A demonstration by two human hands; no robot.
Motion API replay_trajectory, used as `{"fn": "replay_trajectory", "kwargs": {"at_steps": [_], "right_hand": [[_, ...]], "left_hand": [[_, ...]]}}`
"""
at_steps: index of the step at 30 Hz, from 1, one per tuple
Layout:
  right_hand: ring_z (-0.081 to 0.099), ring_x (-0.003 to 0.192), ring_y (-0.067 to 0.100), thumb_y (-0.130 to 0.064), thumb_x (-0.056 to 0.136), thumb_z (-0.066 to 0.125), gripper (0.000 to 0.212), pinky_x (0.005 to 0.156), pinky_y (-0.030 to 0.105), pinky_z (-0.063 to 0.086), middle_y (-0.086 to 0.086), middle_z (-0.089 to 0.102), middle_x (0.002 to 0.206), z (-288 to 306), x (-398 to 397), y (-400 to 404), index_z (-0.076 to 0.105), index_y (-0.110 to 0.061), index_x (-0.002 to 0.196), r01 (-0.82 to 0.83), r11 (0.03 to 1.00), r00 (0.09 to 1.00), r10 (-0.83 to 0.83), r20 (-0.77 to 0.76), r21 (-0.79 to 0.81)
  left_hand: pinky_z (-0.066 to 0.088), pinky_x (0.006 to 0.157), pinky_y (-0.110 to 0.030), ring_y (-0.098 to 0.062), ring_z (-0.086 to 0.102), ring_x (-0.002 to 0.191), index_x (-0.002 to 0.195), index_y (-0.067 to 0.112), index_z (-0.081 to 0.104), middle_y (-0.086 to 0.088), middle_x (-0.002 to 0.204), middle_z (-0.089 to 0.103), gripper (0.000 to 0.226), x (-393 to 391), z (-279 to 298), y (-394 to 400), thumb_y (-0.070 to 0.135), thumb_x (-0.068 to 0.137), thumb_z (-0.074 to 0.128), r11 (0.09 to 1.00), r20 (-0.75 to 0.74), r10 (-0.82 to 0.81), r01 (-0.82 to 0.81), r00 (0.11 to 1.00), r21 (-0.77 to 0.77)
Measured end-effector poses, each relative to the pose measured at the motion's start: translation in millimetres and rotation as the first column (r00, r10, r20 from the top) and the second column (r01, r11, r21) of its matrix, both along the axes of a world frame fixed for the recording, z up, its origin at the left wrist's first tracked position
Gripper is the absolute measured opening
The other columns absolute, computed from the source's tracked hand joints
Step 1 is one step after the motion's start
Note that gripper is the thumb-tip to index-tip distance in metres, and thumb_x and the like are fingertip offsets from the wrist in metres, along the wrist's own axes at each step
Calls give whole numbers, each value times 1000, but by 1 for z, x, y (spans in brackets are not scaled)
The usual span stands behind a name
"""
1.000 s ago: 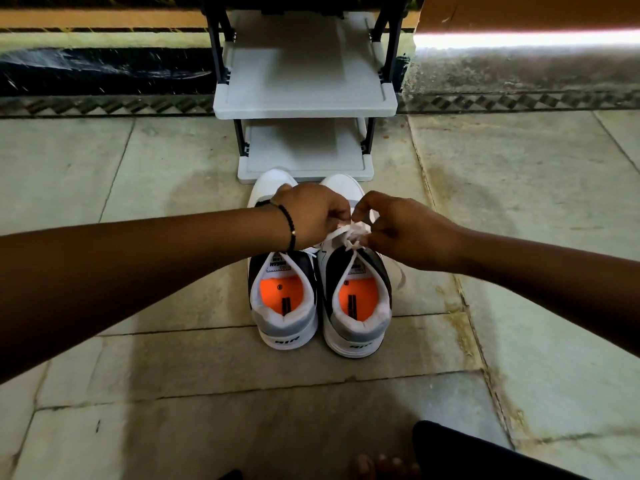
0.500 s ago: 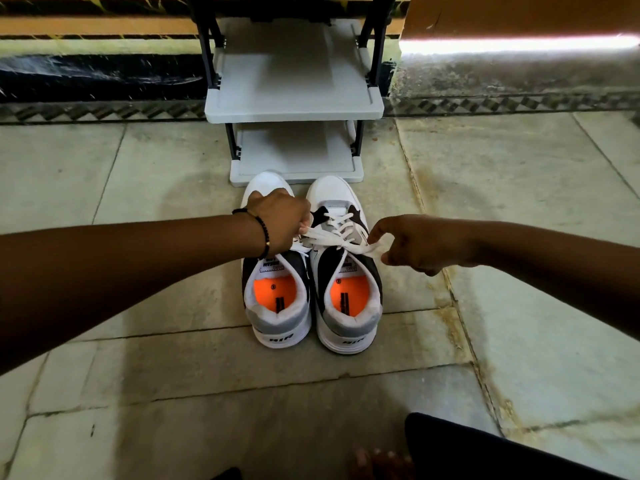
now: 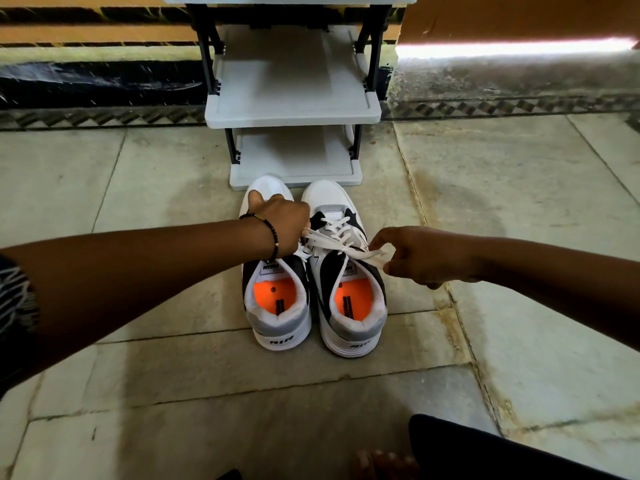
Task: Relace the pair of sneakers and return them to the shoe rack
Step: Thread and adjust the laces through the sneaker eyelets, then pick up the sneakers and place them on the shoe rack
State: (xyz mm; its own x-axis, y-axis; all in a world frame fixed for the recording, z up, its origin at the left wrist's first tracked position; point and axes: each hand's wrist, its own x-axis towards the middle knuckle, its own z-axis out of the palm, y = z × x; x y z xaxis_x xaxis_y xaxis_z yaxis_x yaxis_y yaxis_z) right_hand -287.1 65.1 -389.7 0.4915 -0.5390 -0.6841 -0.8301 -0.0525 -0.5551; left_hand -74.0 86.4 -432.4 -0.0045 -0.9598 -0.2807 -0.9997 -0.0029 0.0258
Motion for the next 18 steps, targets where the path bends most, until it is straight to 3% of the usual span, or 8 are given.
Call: {"fn": "replay_trajectory", "kwargs": {"at_steps": [3, 6, 9, 11, 13, 15, 17, 18], "right_hand": [[40, 42, 14, -24, 91, 55, 38, 38, 24, 36, 6, 47, 63, -8, -8, 3, 42, -15, 125, 40, 999, 999, -40, -29, 1], [60, 62, 19, -40, 82, 63, 61, 43, 26, 48, 8, 62, 86, -17, -19, 1, 34, -18, 132, 61, 998, 997, -60, -58, 13], [60, 105, 23, -52, 70, 67, 94, 80, 37, 56, 5, 49, 136, -26, -19, 7, 16, -26, 144, 55, 998, 998, -56, -30, -29], [47, 126, 25, -46, 72, 70, 101, 100, 38, 43, 1, 34, 149, -35, -10, 21, 4, -27, 147, 86, 993, 994, -80, 80, -75], [52, 114, 22, -26, 82, 66, 84, 85, 26, 48, 0, 47, 133, -45, 3, 36, 11, -23, 146, 146, 984, 973, -124, 192, -103], [56, 91, 16, -17, 89, 55, 54, 63, 17, 42, 4, 56, 121, -55, 15, 43, 29, -20, 136, 222, 960, 953, -177, 244, -169], [52, 78, 8, -15, 94, 44, 30, 58, 19, 38, 6, 59, 111, -59, 25, 43, 39, -18, 124, 335, 930, 915, -281, 290, -154], [49, 76, 3, -15, 95, 41, 27, 58, 19, 38, 4, 59, 106, -59, 30, 41, 41, -17, 122, 375, 918, 895, -321, 310, -131]], "left_hand": [[32, 99, -41, -23, 55, 107, 95, 21, 57, 1, 101, 65, 10, 15, 6, 1, 22, 86, 53, 996, -339, 91, -94, 936, 7], [43, 96, -42, -24, 54, 103, 111, 15, 51, -6, 108, 57, 49, 41, 12, 5, 46, 75, 63, 983, -528, 117, -174, 841, -59], [34, 105, -37, -28, 43, 121, 127, 11, 40, -16, 130, 44, 81, 62, 8, 19, 65, 67, 49, 946, -514, 232, -315, 826, -80], [32, 105, -36, -28, 38, 128, 134, 10, 31, -17, 141, 33, 83, 67, -1, 33, 65, 74, 48, 875, -597, 399, -484, 696, 21], [38, 98, -44, -32, 39, 128, 140, 16, 19, -13, 148, 26, 86, 69, -6, 50, 68, 77, 45, 744, -654, 600, -621, 461, 246], [37, 92, -47, -33, 38, 130, 143, 24, 9, -5, 152, 22, 89, 64, -9, 68, 70, 75, 42, 658, -670, 700, -590, 248, 469], [33, 94, -43, -23, 37, 131, 143, 27, 10, 2, 152, 25, 98, 59, -16, 81, 73, 66, 49, 679, -692, 698, -478, 185, 557], [33, 95, -38, -10, 41, 127, 139, 27, 19, 6, 147, 33, 86, 54, -20, 86, 66, 70, 52, 726, -741, 647, -442, 178, 527]]}}
